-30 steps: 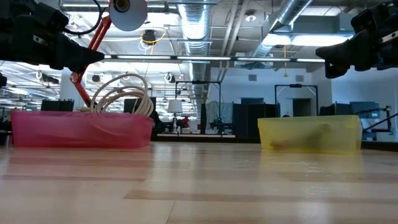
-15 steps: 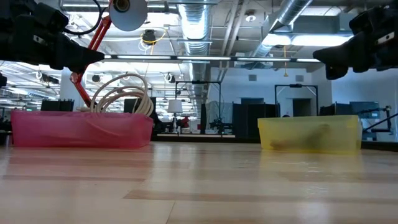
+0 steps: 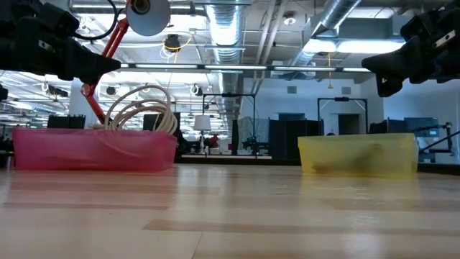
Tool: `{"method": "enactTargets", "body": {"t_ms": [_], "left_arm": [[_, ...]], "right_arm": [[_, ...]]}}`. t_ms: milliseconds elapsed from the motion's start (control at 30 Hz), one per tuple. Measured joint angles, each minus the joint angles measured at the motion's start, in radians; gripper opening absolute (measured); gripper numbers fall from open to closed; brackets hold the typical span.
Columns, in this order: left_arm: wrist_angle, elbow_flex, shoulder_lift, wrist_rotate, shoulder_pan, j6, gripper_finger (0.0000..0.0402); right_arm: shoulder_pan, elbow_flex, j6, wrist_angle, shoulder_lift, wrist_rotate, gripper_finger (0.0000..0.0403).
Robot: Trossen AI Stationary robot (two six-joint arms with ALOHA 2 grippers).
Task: Pick & Place USB Port
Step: Return to Home Position
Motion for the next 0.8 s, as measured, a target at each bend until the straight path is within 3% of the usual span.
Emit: {"method": "enactTargets", "body": {"t_ms": [800], "left_arm": [[0.009, 0.000, 0.000, 0.000, 0.000, 0.000, 0.0006]], "right_arm": [[0.000, 0.000, 0.000, 0.001, 0.000, 0.000, 0.0000]]}}
